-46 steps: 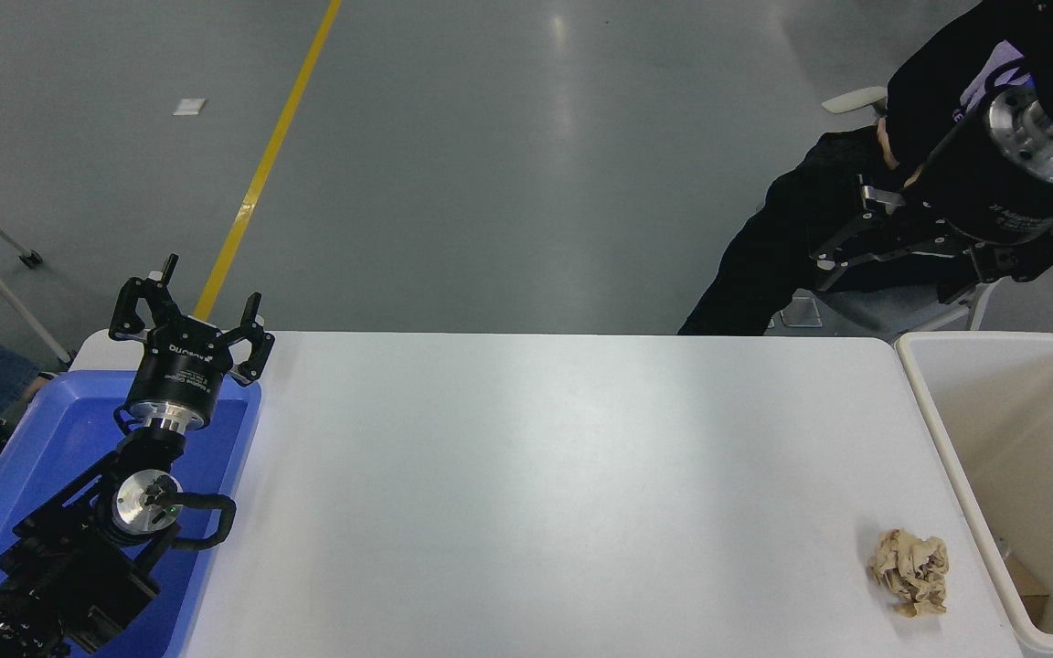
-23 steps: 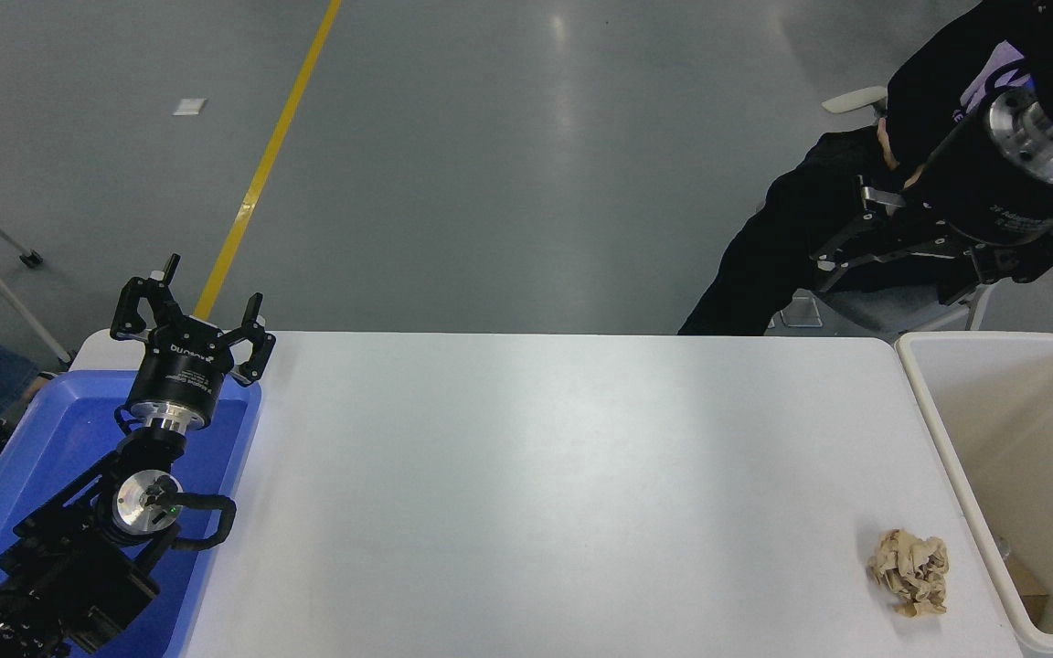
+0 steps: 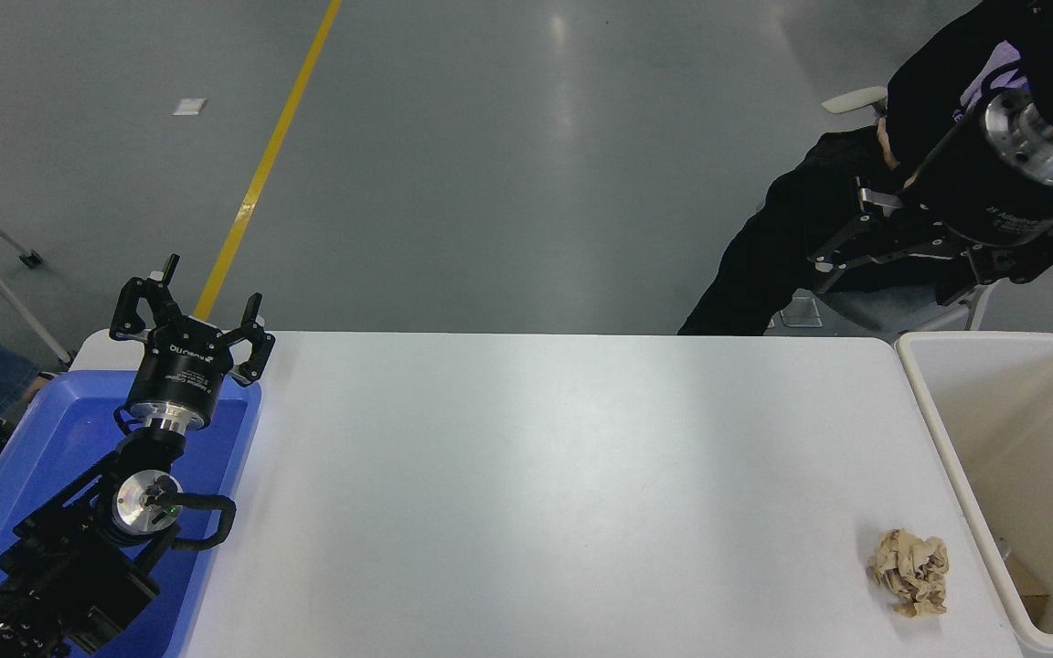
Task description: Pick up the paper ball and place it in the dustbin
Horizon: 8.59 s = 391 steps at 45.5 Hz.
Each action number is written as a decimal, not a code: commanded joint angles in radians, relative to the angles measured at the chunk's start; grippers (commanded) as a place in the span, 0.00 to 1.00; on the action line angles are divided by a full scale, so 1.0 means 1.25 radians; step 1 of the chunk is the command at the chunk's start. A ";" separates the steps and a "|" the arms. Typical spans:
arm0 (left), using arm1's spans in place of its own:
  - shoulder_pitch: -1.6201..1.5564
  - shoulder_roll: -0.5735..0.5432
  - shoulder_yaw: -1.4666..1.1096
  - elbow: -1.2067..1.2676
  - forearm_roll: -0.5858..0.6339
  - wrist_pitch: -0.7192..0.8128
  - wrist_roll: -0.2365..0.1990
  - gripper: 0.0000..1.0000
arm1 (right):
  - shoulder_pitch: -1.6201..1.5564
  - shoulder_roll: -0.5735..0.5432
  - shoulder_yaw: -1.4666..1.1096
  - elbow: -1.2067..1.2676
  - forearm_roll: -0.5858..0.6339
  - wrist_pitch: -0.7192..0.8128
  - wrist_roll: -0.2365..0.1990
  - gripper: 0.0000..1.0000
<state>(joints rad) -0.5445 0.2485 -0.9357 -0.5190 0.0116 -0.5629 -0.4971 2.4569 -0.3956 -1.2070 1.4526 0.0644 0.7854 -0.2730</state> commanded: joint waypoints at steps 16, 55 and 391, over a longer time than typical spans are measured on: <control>0.000 0.000 0.000 0.000 -0.002 0.000 -0.001 0.98 | -0.022 -0.009 -0.004 0.001 0.006 0.000 0.000 1.00; 0.001 0.001 -0.001 0.000 -0.003 0.001 -0.002 0.98 | -0.532 -0.150 0.006 -0.190 -0.281 -0.225 0.000 1.00; 0.002 0.001 -0.001 0.000 -0.004 0.001 -0.005 0.98 | -1.421 0.004 0.370 -1.108 -0.212 -0.758 0.182 0.00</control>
<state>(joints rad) -0.5416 0.2494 -0.9373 -0.5185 0.0061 -0.5614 -0.5030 0.7070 -0.4119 -0.7422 0.1016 -0.1951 -0.1529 -0.0525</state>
